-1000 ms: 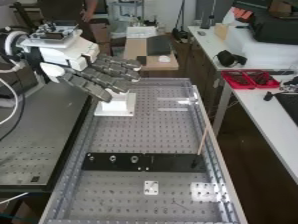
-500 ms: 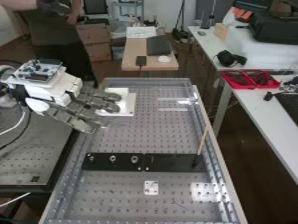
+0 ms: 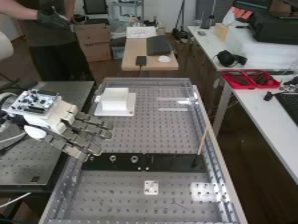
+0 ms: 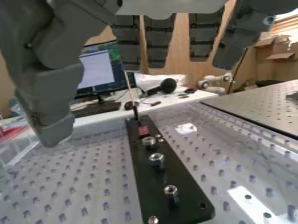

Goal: Grab the smaller nut and place it in the white container

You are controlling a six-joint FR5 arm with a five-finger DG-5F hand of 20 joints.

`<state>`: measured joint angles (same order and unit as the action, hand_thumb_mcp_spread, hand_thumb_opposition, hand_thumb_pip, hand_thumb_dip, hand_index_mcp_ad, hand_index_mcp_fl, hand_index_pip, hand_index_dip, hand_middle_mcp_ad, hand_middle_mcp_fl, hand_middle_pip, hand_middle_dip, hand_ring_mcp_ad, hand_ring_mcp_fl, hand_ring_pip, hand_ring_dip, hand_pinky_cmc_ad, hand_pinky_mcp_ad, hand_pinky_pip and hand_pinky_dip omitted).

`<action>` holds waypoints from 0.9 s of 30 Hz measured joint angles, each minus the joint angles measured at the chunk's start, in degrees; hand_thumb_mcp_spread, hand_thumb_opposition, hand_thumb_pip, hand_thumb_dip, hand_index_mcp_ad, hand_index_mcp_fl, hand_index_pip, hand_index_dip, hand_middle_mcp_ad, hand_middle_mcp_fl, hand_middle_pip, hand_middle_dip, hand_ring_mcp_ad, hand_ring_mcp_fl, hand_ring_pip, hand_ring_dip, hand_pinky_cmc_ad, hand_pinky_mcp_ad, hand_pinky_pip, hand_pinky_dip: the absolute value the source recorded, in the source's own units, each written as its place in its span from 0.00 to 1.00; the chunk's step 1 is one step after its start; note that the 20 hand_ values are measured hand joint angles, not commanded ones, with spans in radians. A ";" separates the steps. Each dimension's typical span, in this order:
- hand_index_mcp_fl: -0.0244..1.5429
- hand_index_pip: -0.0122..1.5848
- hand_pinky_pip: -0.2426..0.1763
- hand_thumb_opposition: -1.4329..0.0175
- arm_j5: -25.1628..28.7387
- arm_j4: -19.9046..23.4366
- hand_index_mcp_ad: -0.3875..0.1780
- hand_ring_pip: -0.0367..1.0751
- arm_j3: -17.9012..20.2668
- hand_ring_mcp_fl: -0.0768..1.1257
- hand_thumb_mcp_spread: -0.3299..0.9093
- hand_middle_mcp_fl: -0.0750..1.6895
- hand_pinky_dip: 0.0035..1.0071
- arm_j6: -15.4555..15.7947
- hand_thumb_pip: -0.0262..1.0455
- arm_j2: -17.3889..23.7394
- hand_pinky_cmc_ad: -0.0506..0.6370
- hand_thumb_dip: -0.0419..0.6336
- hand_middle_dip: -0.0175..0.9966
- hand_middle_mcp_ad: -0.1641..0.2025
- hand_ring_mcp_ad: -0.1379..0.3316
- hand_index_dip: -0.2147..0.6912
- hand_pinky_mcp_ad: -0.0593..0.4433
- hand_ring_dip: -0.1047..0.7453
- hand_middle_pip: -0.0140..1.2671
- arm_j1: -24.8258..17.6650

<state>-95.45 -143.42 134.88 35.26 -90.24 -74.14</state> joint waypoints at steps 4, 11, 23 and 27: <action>0.05 0.29 0.36 0.48 0.03 1.47 0.63 0.11 0.54 0.07 0.55 0.07 0.35 0.10 0.53 -1.53 0.42 0.30 0.14 0.55 0.74 0.19 0.54 0.14 0.11 0.36; 0.07 0.43 0.36 0.47 0.56 4.23 0.61 0.11 1.18 0.06 0.57 0.08 0.35 0.99 0.55 -3.89 0.41 0.30 0.15 0.55 0.75 0.19 0.51 0.14 0.11 0.82; 0.10 0.67 0.37 0.45 3.23 8.35 0.59 0.11 2.53 0.06 0.58 0.10 0.33 1.46 0.59 -6.83 0.41 0.32 0.15 0.55 0.74 0.21 0.50 0.14 0.11 0.57; 0.10 0.75 0.37 0.45 4.28 11.06 0.56 0.11 3.39 0.06 0.58 0.10 0.32 1.31 0.59 -7.70 0.41 0.34 0.16 0.55 0.74 0.24 0.51 0.14 0.11 0.32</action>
<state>-91.17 -132.36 138.27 36.57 -97.94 -73.82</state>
